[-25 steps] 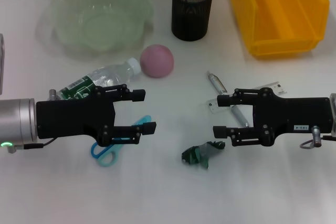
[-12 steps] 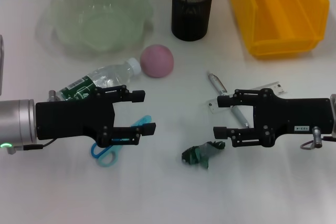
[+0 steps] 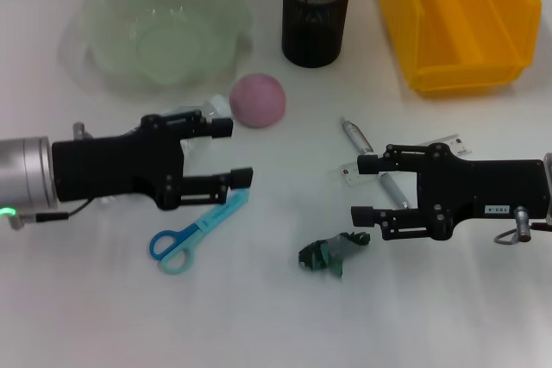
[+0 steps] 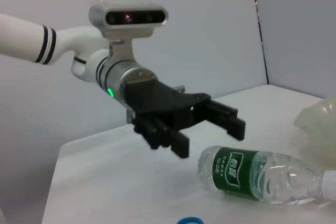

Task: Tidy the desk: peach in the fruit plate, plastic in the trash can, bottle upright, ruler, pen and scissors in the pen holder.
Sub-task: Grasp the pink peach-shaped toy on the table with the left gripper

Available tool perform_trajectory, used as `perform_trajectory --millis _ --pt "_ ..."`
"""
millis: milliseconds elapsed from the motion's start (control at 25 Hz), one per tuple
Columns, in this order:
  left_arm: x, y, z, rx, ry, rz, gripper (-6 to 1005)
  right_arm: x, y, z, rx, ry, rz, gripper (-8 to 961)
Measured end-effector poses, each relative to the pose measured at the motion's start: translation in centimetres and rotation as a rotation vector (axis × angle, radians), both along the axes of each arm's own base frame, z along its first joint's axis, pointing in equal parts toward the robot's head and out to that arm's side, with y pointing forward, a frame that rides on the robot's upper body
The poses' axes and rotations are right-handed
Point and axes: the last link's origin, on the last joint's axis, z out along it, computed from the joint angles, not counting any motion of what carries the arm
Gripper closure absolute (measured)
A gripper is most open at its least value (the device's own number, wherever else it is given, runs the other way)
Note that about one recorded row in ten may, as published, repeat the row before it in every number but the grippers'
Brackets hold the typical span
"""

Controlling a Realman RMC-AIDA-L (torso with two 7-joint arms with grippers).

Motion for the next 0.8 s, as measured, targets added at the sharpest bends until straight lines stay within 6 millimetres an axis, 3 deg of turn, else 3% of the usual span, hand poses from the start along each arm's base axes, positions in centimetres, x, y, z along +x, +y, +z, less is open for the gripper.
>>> perform_trajectory --millis 360,440,680,800 --pt "1.4 2.4 0.8 0.009 0.022 0.045 234 0.1 0.0 0.1 0.005 -0.003 0.002 195" --pt "2.6 4.9 1.8 0.041 0.083 0.122 235 0.1 0.0 0.1 0.006 -0.004 0.003 194" --pt "3.9 6.3 2.2 0.029 0.126 0.149 239 0.2 0.0 0.2 0.012 -0.005 0.006 194" --pt "5.5 7.7 1.7 0.033 0.203 0.118 240 0.3 -0.1 0.2 0.015 -0.004 0.005 194"
